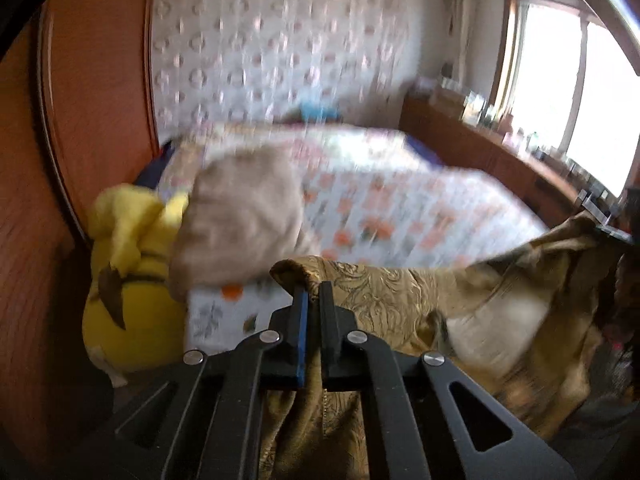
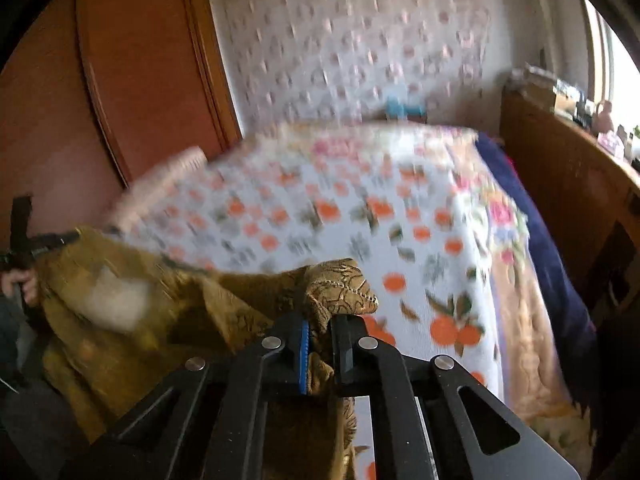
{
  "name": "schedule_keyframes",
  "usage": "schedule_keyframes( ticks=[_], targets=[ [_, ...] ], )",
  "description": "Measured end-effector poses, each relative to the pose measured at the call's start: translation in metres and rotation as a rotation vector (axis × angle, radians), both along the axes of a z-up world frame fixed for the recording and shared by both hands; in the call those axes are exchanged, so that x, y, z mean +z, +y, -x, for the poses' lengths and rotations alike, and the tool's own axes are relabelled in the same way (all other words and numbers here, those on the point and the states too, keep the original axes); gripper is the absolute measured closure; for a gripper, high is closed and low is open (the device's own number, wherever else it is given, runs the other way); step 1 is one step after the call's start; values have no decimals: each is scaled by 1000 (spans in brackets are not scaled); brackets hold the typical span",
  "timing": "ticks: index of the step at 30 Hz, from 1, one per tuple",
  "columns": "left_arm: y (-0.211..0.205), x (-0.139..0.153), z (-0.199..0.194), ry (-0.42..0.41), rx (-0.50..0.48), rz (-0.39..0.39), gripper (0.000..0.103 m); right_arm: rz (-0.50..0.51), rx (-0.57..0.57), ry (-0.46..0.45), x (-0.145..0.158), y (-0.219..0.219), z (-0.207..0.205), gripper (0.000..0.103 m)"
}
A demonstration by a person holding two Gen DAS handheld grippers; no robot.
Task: Fold small clothes
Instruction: 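Lift the brown shirt high with both grippers holding its edges, then lower the lifted shirt half over the body and open both grippers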
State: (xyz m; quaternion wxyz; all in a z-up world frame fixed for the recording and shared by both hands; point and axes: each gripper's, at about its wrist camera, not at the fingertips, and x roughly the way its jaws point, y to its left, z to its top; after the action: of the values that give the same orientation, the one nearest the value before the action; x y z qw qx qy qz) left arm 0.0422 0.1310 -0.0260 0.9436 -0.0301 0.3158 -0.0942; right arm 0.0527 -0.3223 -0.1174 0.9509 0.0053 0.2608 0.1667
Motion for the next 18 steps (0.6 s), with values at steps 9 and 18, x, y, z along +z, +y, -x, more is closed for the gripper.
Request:
schedule_keyframes(
  ticks=[9, 18],
  targets=[
    [-8, 130, 24, -302, -11, 6, 98, -3, 20, -304, 132, -8, 66, 96],
    [4, 207, -11, -445, 63, -44, 98, 110, -33, -445, 238, -9, 67, 96]
  ],
)
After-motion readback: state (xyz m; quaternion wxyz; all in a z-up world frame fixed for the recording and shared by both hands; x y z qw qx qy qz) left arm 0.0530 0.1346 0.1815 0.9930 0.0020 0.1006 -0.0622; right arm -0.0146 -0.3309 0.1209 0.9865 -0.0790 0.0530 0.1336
